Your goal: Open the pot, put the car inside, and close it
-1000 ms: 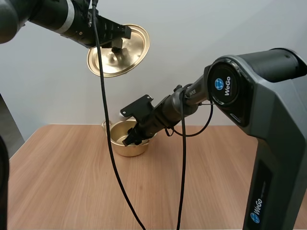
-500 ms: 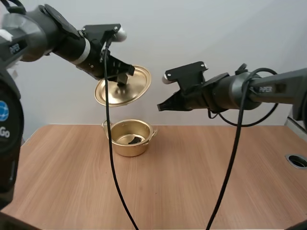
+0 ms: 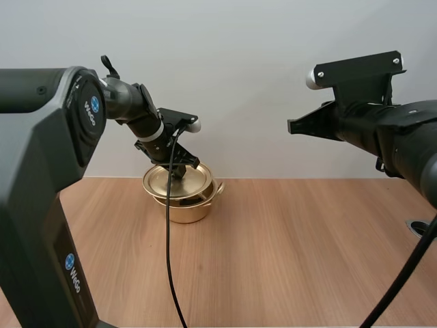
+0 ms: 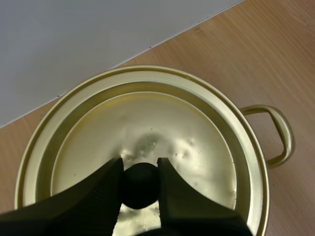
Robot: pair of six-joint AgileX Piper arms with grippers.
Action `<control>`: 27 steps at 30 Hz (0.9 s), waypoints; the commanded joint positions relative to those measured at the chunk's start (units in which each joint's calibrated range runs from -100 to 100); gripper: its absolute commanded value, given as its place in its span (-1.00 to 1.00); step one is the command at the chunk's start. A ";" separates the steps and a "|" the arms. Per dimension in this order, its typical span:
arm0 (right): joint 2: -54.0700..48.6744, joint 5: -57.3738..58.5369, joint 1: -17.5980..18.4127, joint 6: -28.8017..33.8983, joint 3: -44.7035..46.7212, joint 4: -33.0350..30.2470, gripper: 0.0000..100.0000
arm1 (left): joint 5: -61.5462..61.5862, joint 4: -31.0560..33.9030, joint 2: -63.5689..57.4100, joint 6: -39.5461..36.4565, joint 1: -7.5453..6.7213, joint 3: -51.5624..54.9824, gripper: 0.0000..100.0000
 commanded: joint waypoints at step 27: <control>-4.11 10.30 -0.95 1.86 5.67 -6.76 -1.00 | -0.50 -31.12 -35.90 18.15 0.06 12.91 1.00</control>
